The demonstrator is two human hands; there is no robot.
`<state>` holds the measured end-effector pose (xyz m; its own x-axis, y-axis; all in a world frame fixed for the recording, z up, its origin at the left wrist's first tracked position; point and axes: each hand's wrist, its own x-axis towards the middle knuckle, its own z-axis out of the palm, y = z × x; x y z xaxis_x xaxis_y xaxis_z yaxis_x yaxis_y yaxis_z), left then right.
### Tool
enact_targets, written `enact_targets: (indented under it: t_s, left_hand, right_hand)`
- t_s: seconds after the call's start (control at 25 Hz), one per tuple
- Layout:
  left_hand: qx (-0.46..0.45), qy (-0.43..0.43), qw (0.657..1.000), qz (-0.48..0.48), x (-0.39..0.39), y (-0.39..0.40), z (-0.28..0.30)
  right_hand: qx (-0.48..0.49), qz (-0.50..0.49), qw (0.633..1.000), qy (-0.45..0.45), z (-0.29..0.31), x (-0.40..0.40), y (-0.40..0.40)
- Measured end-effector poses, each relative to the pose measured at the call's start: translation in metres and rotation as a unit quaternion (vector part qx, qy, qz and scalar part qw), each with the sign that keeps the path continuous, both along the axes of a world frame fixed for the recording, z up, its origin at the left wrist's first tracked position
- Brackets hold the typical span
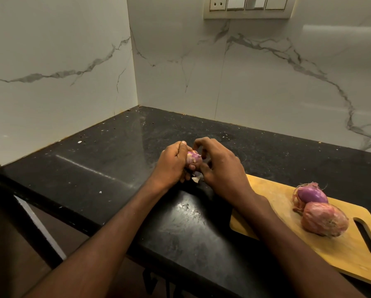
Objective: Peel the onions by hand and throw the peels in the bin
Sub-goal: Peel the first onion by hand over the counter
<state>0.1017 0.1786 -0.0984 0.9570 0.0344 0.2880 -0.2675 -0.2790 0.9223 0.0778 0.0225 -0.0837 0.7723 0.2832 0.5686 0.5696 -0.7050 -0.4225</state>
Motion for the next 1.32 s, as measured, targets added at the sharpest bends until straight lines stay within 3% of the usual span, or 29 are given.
enact_targets:
  t_s: [0.24, 0.52, 0.64, 0.88, 1.12, 1.32]
  left_hand:
    - [-0.001, 0.007, 1.0, 0.011, 0.0003, 0.001, -0.0009]
    - [0.019, -0.001, 0.998, 0.053, -0.0008, -0.0032, 0.001]
    - [0.007, 0.003, 0.998, 0.066, 0.0001, -0.0031, 0.0006]
    - [-0.006, -0.007, 1.0, 0.023, 0.0013, -0.0005, -0.0025]
    - [-0.11, 0.035, 0.99, -0.079, -0.0007, 0.0032, 0.0033]
    - [-0.139, 0.034, 0.987, -0.073, -0.0022, 0.0032, 0.0025]
  right_hand:
    - [-0.007, -0.077, 0.993, -0.084, 0.0009, -0.004, 0.0059]
    - [-0.032, -0.065, 0.995, -0.063, -0.0019, -0.002, 0.0063]
    - [0.006, -0.057, 0.997, -0.055, -0.005, 0.001, 0.0065]
    - [0.043, -0.038, 0.996, -0.062, -0.0028, -0.0005, 0.0076]
    - [0.036, -0.054, 0.995, -0.078, 0.0023, -0.0002, 0.0002]
    - [0.02, -0.056, 0.996, -0.062, -0.0034, 0.0029, 0.0042]
